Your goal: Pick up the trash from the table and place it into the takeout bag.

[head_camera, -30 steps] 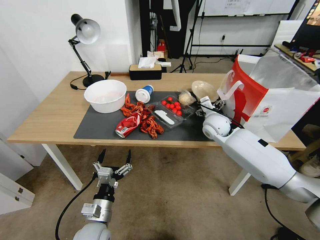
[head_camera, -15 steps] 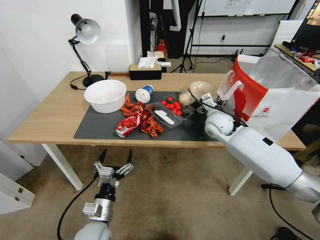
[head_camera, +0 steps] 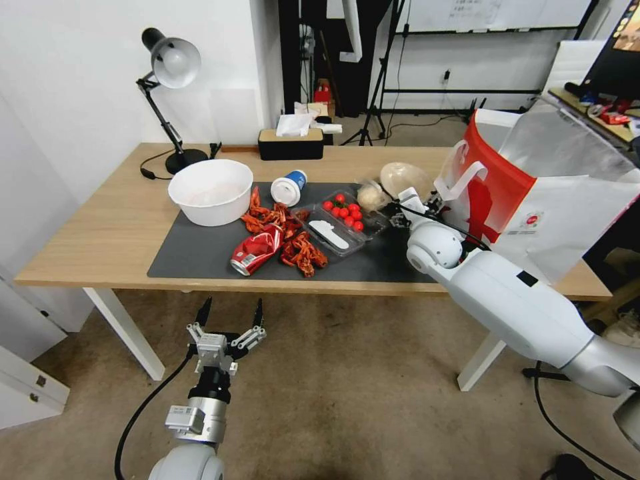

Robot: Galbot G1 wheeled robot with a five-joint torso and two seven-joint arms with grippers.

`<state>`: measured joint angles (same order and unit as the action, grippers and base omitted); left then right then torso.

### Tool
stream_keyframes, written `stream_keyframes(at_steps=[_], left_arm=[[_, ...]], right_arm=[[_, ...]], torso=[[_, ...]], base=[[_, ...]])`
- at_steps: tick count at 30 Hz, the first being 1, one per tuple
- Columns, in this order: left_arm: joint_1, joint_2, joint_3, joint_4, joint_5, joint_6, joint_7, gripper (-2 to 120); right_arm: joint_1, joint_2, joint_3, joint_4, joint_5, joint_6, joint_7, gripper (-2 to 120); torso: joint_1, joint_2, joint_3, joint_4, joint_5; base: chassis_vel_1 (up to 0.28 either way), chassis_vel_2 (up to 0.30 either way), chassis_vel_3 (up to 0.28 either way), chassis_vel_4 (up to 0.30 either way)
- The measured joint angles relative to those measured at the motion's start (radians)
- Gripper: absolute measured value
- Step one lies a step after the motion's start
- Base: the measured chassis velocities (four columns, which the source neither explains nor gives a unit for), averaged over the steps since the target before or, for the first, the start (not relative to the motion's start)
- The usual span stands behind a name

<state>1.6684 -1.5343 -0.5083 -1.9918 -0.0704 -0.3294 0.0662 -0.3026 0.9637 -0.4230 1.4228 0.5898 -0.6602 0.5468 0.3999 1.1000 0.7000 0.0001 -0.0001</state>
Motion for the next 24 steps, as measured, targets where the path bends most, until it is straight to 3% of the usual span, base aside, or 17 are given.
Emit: stream_keyframes(at_steps=[18,24], left_arm=[[0.001,0.004,-0.003,-0.003,-0.004,-0.001,-0.001,100],[0.003,0.004,-0.005,-0.004,-0.005,-0.001,-0.001,100]], right_arm=[[0.024,0.032,-0.025,-0.075,-0.023,0.038,-0.050,99],[0.022,0.034,-0.017,-0.102,-0.019,0.039,-0.063,75]], torso=[[0.000,0.000,0.000,0.0000,0.0004],[0.000,0.000,0.000,0.0000,-0.0001]], base=[[0.000,0.000,0.000,0.000],[0.000,0.000,0.000,0.000]])
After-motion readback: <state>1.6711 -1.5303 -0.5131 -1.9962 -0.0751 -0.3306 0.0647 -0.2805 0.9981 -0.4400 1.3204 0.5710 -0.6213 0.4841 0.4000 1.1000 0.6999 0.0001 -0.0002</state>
